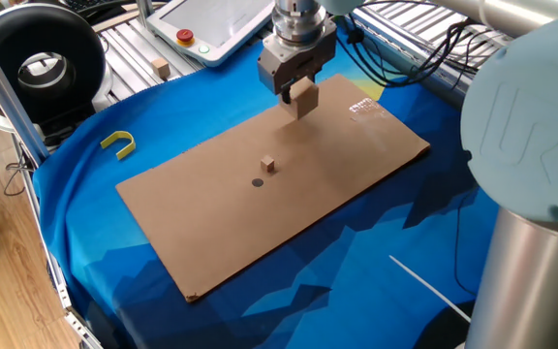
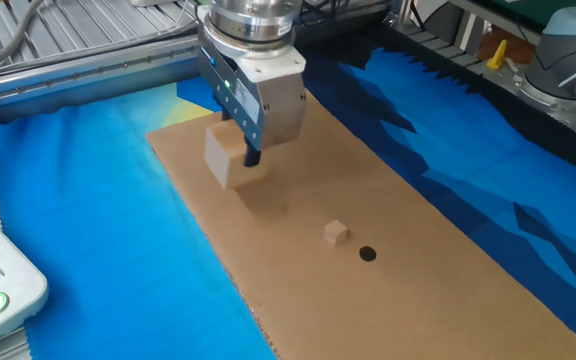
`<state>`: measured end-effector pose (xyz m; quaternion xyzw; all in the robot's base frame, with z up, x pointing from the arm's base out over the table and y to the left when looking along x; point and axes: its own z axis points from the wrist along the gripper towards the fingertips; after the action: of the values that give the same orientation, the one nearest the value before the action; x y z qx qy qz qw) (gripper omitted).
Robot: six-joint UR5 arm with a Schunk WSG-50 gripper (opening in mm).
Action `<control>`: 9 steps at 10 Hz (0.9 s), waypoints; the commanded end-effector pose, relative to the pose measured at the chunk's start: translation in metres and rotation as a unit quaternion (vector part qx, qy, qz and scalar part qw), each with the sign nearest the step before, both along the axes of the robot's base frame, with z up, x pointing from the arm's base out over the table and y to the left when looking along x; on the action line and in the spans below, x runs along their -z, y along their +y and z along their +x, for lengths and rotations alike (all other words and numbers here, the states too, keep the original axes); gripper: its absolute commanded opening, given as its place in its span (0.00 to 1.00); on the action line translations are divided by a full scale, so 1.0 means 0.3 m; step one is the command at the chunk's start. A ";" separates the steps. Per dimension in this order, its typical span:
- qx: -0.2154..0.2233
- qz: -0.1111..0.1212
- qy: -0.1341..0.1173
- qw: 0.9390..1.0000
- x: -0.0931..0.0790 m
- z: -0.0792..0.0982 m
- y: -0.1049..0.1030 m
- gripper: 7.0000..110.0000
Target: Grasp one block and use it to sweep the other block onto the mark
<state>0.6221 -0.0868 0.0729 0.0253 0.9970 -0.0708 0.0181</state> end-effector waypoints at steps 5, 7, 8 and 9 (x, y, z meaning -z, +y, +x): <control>-0.017 0.041 0.034 0.998 0.041 -0.031 0.361 0.00; -0.015 0.038 0.039 0.998 0.055 -0.065 0.386 0.00; -0.015 0.029 0.041 0.999 0.053 -0.078 0.375 0.00; -0.020 0.022 0.041 0.999 0.054 -0.083 0.355 0.00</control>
<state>0.6049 0.0128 0.0582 0.0040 0.9987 -0.0480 -0.0177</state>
